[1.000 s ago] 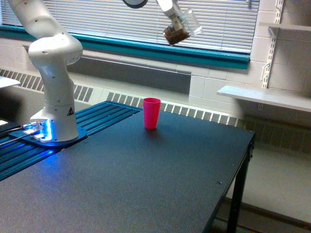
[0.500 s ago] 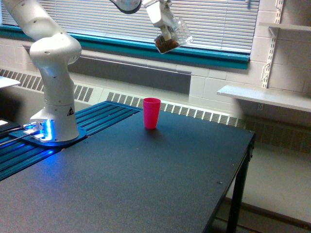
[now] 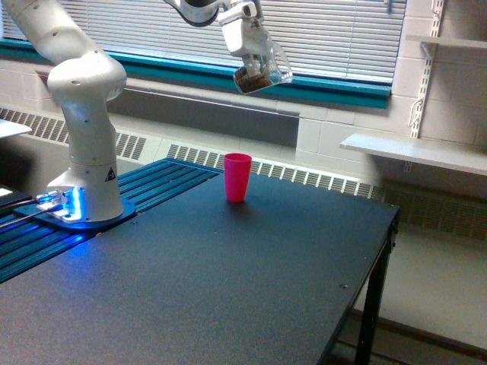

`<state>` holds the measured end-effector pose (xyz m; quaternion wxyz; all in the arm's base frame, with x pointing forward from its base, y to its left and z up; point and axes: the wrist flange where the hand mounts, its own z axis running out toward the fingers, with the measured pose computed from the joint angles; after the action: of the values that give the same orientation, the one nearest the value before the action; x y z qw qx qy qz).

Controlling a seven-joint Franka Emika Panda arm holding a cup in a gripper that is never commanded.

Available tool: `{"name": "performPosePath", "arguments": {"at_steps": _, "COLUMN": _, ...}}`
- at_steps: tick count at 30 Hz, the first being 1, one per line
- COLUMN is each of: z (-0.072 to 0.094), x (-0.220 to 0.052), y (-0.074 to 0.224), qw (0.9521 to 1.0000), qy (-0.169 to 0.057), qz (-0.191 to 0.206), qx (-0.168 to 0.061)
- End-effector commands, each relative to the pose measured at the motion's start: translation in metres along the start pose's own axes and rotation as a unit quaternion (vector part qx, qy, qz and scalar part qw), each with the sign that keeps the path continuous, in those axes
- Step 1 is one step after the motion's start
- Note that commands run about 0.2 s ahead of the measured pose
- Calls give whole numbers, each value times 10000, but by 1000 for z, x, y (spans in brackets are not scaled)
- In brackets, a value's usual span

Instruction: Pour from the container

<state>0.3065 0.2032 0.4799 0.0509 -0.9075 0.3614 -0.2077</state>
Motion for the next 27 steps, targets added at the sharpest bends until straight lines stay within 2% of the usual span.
{"name": "performPosePath", "arguments": {"at_steps": 1, "z": 1, "x": -19, "y": -5, "qw": 9999, "qy": -128, "qz": 57, "qx": -58}}
{"name": "performPosePath", "arguments": {"at_steps": 8, "z": 3, "x": -43, "y": -14, "qw": 9996, "qy": -264, "qz": 2, "qx": -50}}
{"name": "performPosePath", "arguments": {"at_steps": 17, "z": 7, "x": -70, "y": -13, "qw": 9990, "qy": -374, "qz": 223, "qx": -50}}
{"name": "performPosePath", "arguments": {"at_steps": 27, "z": 3, "x": -79, "y": 19, "qw": 9967, "qy": -364, "qz": 632, "qx": -355}}
